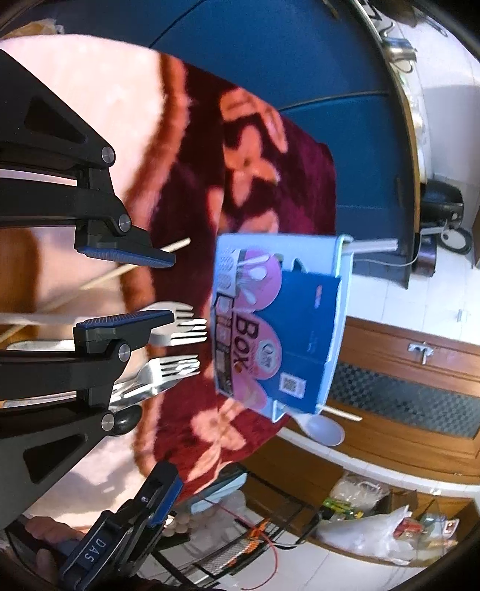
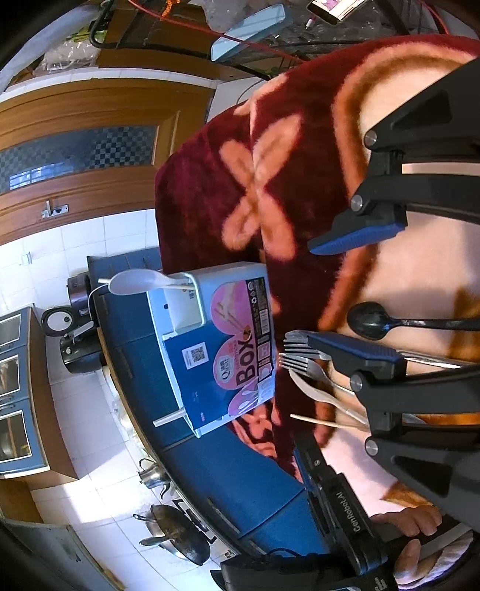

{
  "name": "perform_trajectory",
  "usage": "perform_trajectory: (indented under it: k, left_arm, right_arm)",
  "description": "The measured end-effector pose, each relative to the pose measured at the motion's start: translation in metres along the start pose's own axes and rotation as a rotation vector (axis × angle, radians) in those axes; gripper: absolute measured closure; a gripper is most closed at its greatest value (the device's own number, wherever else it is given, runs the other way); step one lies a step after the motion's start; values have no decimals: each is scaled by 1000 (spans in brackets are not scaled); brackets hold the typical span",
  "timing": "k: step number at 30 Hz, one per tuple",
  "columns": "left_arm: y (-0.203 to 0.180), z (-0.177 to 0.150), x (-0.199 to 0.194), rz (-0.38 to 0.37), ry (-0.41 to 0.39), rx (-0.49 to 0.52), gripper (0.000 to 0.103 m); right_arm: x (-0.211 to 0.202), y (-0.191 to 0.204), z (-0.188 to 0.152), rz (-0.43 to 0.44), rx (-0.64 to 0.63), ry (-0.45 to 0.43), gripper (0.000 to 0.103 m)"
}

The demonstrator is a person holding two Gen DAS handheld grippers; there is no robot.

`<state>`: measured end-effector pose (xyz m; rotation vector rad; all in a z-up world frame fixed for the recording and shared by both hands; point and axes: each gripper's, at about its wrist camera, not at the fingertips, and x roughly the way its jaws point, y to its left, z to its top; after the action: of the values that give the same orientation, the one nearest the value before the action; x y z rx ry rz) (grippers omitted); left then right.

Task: Organize utensils
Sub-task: 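Move both tools down to the loose utensils, left tool toward the white plastic fork, then grasp the white plastic fork with the left tool while the right tool grasps the black spoon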

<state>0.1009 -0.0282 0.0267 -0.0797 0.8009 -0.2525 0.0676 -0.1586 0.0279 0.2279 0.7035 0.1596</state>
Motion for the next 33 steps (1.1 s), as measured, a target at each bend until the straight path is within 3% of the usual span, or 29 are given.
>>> perform_trajectory:
  k: [4, 12, 20, 25, 28, 29, 33]
  left_arm:
    - [-11, -3, 8, -4, 25, 32, 74]
    - [-32, -2, 30, 2, 79, 100, 73]
    - [-39, 2, 51, 52, 118, 150, 73]
    - [-32, 5, 58, 69, 133, 129, 73]
    - [-24, 6, 57, 45, 130, 99, 81]
    - [-22, 7, 56, 34, 127, 92, 89]
    - [-14, 8, 52, 5, 123, 67, 96]
  right_arm:
    - [1, -3, -2, 2, 7, 6, 56]
    - [1, -11, -7, 8, 20, 19, 55]
    - [3, -18, -10, 8, 34, 30, 55]
    - [4, -19, -11, 12, 37, 36, 55]
    - [5, -20, -12, 13, 36, 41, 55]
    - [5, -20, -11, 13, 36, 42, 55]
    - [7, -17, -12, 17, 33, 53, 55]
